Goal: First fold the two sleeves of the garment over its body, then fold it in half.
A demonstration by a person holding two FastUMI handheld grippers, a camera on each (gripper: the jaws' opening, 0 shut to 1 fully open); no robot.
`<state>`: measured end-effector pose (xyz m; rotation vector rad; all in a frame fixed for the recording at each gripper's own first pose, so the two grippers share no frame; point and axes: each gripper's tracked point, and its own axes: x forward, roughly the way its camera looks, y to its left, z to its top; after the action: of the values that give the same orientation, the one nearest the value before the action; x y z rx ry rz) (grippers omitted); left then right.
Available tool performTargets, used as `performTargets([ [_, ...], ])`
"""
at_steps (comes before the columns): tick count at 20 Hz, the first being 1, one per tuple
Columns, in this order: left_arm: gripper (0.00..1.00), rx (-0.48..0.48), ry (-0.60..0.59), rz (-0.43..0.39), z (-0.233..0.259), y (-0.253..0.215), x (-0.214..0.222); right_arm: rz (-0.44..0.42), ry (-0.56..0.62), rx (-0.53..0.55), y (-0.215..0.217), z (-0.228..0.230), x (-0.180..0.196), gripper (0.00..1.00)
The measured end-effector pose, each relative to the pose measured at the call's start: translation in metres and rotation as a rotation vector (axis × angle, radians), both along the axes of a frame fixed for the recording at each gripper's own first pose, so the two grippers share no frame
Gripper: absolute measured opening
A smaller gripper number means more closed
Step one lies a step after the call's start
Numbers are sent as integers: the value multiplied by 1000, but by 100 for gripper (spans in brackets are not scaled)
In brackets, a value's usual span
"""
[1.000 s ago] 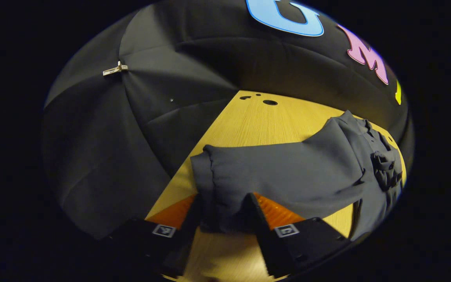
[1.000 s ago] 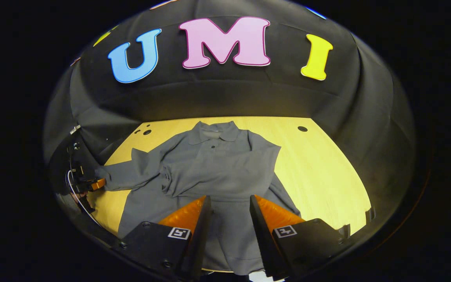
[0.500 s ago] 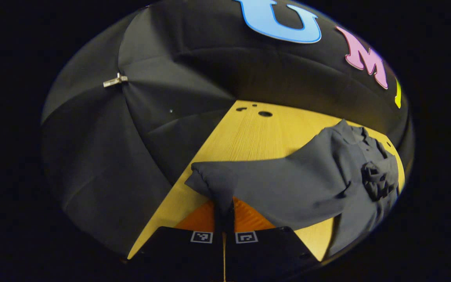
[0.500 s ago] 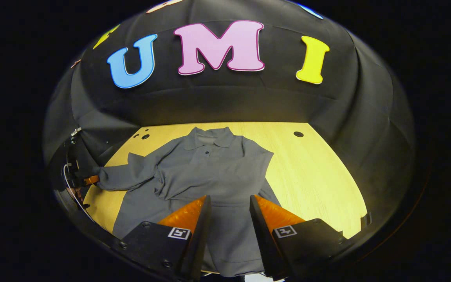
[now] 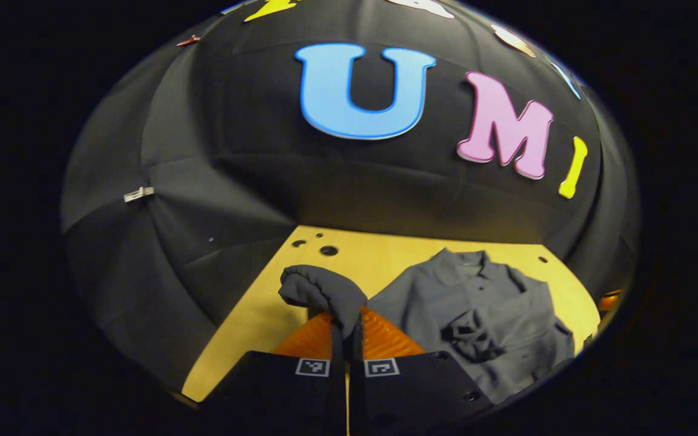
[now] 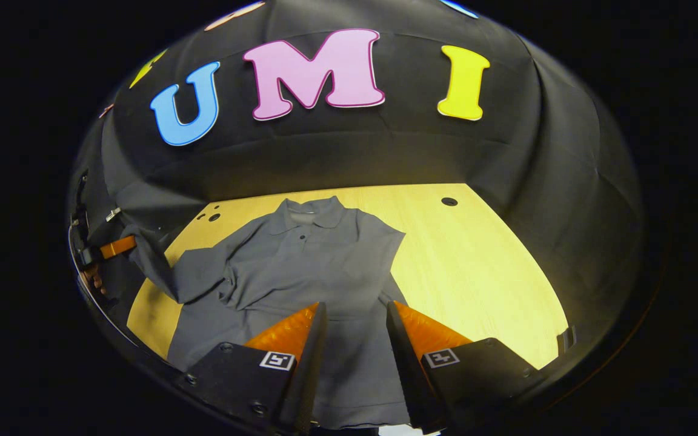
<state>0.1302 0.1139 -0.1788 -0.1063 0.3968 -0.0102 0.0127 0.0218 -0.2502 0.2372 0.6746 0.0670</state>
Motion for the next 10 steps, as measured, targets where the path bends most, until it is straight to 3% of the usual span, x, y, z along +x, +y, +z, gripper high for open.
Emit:
performTargets([
  [10, 7, -34, 5, -225, 8, -187, 19, -69, 27, 20, -66, -22, -9, 63],
])
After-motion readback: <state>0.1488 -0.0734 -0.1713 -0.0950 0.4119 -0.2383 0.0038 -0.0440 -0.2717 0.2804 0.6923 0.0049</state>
